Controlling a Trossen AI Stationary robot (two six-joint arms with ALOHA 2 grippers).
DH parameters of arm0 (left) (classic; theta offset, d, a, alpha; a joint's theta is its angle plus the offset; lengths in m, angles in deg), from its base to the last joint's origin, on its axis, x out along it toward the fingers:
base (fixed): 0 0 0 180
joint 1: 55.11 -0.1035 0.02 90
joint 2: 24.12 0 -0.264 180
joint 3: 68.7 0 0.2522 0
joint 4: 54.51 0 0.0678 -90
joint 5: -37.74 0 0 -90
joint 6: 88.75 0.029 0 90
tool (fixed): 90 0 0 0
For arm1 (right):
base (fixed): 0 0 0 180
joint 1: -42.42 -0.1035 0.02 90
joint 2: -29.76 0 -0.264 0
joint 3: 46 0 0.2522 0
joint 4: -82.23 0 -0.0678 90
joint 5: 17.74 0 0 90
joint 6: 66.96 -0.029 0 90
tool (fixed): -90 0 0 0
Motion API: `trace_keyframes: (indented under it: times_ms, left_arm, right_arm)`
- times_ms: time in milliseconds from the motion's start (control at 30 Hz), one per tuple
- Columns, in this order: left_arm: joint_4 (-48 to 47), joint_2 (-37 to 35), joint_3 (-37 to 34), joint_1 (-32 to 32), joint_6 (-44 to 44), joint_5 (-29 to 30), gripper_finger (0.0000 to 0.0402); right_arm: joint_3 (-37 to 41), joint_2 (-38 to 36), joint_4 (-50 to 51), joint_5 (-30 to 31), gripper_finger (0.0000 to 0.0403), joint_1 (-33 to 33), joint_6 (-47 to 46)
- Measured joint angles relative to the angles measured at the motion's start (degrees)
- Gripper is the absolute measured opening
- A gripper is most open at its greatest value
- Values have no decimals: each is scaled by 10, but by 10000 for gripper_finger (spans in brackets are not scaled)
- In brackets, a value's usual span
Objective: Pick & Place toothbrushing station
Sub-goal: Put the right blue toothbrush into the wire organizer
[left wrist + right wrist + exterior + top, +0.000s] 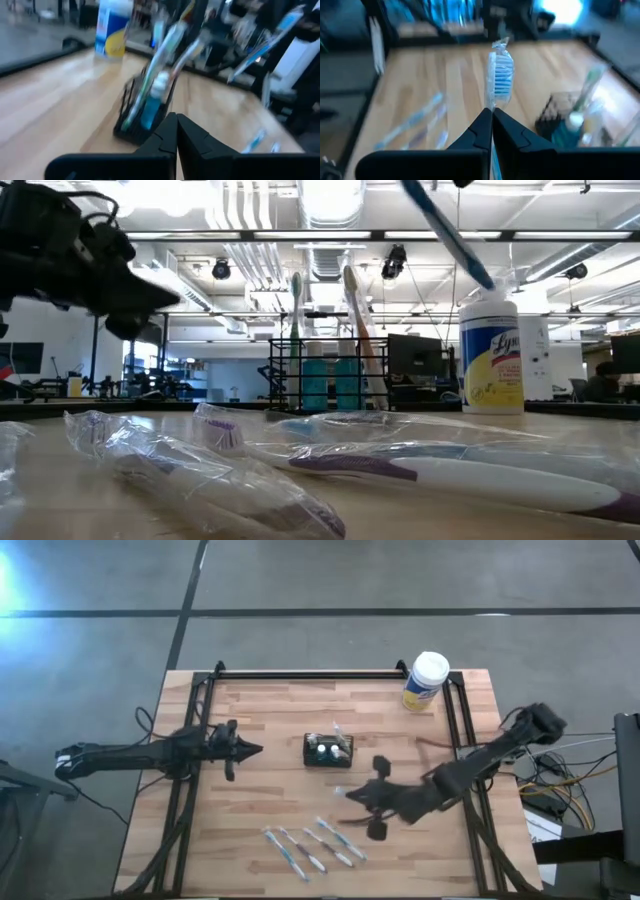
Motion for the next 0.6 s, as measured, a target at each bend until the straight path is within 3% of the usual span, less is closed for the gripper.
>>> trace_keyframes:
  times_ms: [133,300,433,600]
  left_arm:
    - [19,0,6,4,10,-16,26]
    - [71,8,22,28,24,-46,81]
    - [128,35,34,62,40,-51,141]
    - [157,98,78,92,73,-45,209]
  right_arm:
    - [111,-78,-172,-7,8,0,69]
    - [243,-127,-380,-10,8,6,126]
    - [313,-109,-546,-11,8,21,172]
    - [336,-54,-678,-44,8,51,208]
